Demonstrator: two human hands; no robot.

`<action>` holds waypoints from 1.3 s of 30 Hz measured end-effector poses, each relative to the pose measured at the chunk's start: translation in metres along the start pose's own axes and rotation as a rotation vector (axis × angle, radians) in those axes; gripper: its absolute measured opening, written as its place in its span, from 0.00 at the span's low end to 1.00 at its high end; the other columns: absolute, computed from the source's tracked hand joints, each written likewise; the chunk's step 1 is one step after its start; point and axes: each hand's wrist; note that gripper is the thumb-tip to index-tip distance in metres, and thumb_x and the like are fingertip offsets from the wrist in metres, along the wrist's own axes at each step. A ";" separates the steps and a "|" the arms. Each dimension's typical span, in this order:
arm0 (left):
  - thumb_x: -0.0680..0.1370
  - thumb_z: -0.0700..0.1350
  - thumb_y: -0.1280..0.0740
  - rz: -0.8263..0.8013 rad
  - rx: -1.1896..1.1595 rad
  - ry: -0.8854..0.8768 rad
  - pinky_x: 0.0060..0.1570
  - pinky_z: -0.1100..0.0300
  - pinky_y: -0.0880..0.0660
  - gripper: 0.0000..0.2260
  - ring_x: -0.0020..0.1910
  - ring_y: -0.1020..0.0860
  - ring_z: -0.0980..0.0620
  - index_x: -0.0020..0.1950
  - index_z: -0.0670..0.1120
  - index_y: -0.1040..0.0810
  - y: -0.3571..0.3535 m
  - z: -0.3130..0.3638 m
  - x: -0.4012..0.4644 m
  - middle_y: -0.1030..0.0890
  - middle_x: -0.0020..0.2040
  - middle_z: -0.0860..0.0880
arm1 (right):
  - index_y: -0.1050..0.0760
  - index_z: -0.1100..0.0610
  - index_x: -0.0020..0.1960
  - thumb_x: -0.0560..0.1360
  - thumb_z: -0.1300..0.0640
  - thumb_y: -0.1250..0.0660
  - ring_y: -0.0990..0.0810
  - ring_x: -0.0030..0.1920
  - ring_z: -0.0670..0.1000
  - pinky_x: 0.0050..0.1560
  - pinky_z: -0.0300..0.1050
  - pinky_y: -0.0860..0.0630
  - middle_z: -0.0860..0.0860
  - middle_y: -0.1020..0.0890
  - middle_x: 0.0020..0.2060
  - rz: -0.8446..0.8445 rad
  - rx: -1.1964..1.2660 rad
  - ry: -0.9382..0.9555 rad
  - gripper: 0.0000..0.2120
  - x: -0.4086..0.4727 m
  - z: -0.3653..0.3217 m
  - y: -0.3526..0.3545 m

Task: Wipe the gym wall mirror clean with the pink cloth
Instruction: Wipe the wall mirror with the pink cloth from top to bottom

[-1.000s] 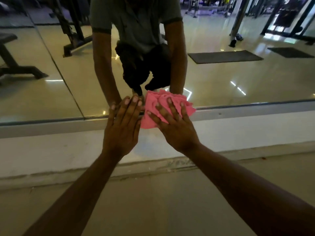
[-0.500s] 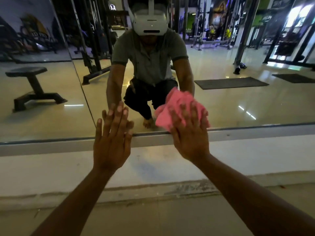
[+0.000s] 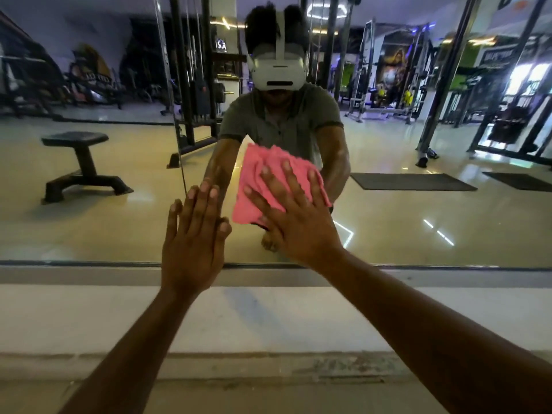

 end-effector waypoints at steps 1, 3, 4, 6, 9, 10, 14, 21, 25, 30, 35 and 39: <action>0.88 0.50 0.44 -0.017 -0.009 0.002 0.84 0.34 0.46 0.29 0.88 0.49 0.42 0.88 0.42 0.45 0.003 -0.002 -0.002 0.48 0.89 0.43 | 0.42 0.47 0.88 0.90 0.41 0.44 0.53 0.89 0.63 0.84 0.77 0.52 0.56 0.47 0.89 -0.014 -0.033 0.027 0.28 -0.021 0.013 0.001; 0.88 0.49 0.43 -0.048 0.001 -0.001 0.84 0.34 0.46 0.30 0.88 0.50 0.42 0.89 0.43 0.46 0.008 -0.008 -0.004 0.49 0.89 0.43 | 0.39 0.49 0.88 0.90 0.39 0.46 0.51 0.88 0.65 0.83 0.77 0.51 0.58 0.46 0.88 0.065 -0.047 -0.138 0.29 -0.014 0.024 0.013; 0.88 0.49 0.43 -0.063 0.005 -0.004 0.84 0.34 0.46 0.30 0.88 0.50 0.42 0.89 0.43 0.47 0.009 -0.008 -0.004 0.50 0.89 0.44 | 0.40 0.49 0.88 0.90 0.39 0.47 0.52 0.88 0.66 0.84 0.76 0.53 0.59 0.48 0.88 0.126 -0.024 -0.289 0.29 0.008 0.021 0.017; 0.88 0.49 0.43 -0.092 0.007 -0.007 0.84 0.34 0.46 0.30 0.89 0.51 0.43 0.89 0.43 0.48 0.011 -0.006 -0.005 0.51 0.90 0.44 | 0.43 0.48 0.89 0.91 0.41 0.45 0.55 0.88 0.66 0.84 0.75 0.59 0.57 0.53 0.89 0.088 0.032 -0.370 0.29 0.044 -0.005 0.018; 0.89 0.49 0.44 -0.121 -0.006 0.017 0.84 0.33 0.45 0.30 0.89 0.52 0.44 0.89 0.44 0.49 0.021 -0.002 -0.004 0.52 0.90 0.45 | 0.49 0.46 0.90 0.90 0.46 0.40 0.58 0.89 0.63 0.84 0.76 0.55 0.54 0.54 0.89 -0.064 0.006 0.021 0.32 0.004 -0.018 0.001; 0.89 0.50 0.44 -0.148 -0.013 0.029 0.84 0.33 0.45 0.30 0.89 0.52 0.44 0.89 0.44 0.50 0.025 0.000 -0.005 0.53 0.90 0.45 | 0.48 0.46 0.90 0.89 0.46 0.39 0.57 0.89 0.63 0.84 0.76 0.53 0.54 0.53 0.90 -0.093 -0.019 0.042 0.33 -0.024 -0.008 0.001; 0.89 0.50 0.45 -0.178 -0.032 0.050 0.84 0.34 0.47 0.30 0.89 0.54 0.45 0.90 0.46 0.52 0.025 0.002 -0.001 0.55 0.90 0.47 | 0.40 0.49 0.88 0.90 0.40 0.43 0.53 0.88 0.66 0.85 0.73 0.58 0.57 0.50 0.88 0.171 0.037 -0.410 0.30 0.024 0.008 0.024; 0.89 0.49 0.45 -0.101 -0.098 0.052 0.85 0.34 0.49 0.29 0.89 0.54 0.43 0.89 0.45 0.50 0.006 -0.002 -0.027 0.52 0.90 0.45 | 0.47 0.46 0.89 0.90 0.44 0.42 0.55 0.89 0.63 0.83 0.75 0.50 0.54 0.50 0.89 -0.136 -0.054 0.027 0.31 -0.078 -0.014 -0.022; 0.90 0.49 0.46 -0.120 -0.195 0.116 0.85 0.35 0.49 0.29 0.89 0.55 0.44 0.89 0.46 0.50 -0.009 -0.002 -0.059 0.54 0.90 0.47 | 0.43 0.49 0.89 0.91 0.43 0.45 0.55 0.88 0.67 0.84 0.76 0.54 0.57 0.47 0.89 -0.031 0.022 -0.200 0.28 -0.069 -0.020 -0.026; 0.89 0.49 0.45 -0.162 -0.185 0.182 0.85 0.33 0.48 0.30 0.89 0.55 0.44 0.89 0.46 0.51 -0.023 0.001 -0.094 0.55 0.90 0.47 | 0.48 0.47 0.90 0.89 0.54 0.40 0.57 0.89 0.63 0.86 0.72 0.51 0.55 0.52 0.89 -0.220 0.063 0.097 0.32 -0.135 -0.048 -0.057; 0.89 0.50 0.45 -0.224 -0.097 0.157 0.84 0.33 0.48 0.30 0.89 0.54 0.45 0.90 0.46 0.50 -0.010 -0.003 -0.093 0.54 0.90 0.48 | 0.48 0.46 0.90 0.87 0.53 0.35 0.55 0.89 0.62 0.86 0.71 0.55 0.54 0.51 0.89 -0.200 0.062 -0.043 0.36 -0.143 -0.029 -0.052; 0.89 0.51 0.45 -0.258 -0.029 0.089 0.84 0.33 0.48 0.30 0.89 0.54 0.45 0.90 0.47 0.50 -0.006 -0.014 -0.093 0.54 0.90 0.48 | 0.50 0.45 0.90 0.90 0.55 0.41 0.57 0.89 0.62 0.86 0.73 0.56 0.53 0.52 0.90 -0.148 0.145 -0.052 0.32 -0.126 -0.066 -0.075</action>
Point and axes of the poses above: each hand's wrist, its own x-axis towards the middle knuckle, its own y-axis out of the back of the hand, z = x × y
